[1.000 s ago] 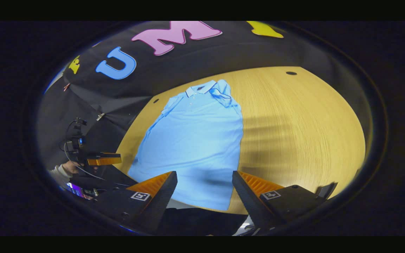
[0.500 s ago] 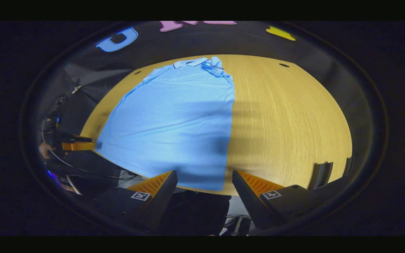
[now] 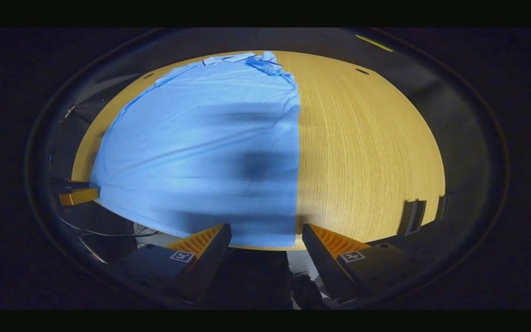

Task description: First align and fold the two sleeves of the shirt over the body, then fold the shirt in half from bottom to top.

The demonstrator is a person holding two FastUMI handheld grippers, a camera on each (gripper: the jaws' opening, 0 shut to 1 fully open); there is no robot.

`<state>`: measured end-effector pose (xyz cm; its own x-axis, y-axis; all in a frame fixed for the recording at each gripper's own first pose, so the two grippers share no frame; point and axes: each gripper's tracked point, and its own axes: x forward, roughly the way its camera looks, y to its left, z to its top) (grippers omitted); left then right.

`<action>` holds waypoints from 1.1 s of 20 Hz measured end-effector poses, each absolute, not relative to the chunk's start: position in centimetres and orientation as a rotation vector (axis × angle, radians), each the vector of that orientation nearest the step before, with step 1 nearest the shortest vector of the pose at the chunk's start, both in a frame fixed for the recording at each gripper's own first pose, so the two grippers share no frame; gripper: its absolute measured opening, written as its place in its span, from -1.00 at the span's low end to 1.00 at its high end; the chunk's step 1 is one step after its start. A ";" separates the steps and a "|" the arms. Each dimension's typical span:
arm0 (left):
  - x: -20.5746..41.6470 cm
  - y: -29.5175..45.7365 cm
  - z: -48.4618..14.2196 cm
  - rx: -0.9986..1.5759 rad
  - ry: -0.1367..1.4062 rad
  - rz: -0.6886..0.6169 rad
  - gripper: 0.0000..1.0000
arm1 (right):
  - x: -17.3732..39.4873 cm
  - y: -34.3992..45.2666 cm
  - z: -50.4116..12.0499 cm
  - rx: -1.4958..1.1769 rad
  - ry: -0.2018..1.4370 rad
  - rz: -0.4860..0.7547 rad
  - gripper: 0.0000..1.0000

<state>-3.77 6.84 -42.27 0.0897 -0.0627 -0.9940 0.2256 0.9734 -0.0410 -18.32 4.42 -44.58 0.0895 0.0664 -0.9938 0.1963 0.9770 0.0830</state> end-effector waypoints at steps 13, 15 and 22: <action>-3.5 2.1 -42.8 0.265 1.341 -0.383 -0.59 | -16.4 5.0 -44.4 0.285 1.381 -0.071 -0.45; -3.2 1.8 -42.5 0.246 1.328 -0.397 -0.82 | -16.1 4.9 -44.3 0.302 1.350 -0.049 -0.82; -3.5 1.0 -42.1 0.119 1.315 -0.455 -0.87 | -15.7 5.0 -44.0 0.504 1.285 -0.034 -0.98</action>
